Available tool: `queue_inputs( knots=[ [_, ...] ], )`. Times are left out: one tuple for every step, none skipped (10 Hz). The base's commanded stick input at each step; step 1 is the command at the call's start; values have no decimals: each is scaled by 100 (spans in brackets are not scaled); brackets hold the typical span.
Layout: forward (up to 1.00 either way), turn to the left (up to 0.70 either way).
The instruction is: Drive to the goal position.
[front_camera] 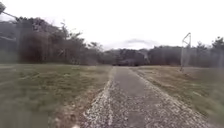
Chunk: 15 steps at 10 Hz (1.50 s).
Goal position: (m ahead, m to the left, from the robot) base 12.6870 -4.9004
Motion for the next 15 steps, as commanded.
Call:
queue_inputs(
  knots=[
    [60,-12],
    [60,-15],
    [60,-15],
    [60,-15],
    [60,-15],
    [60,-15],
    [60,-15],
    [60,-15],
    [60,-15],
    [60,-15],
    [60,-15],
    [60,-15],
    [60,-15],
    [60,-15],
    [60,-15]
  ],
)
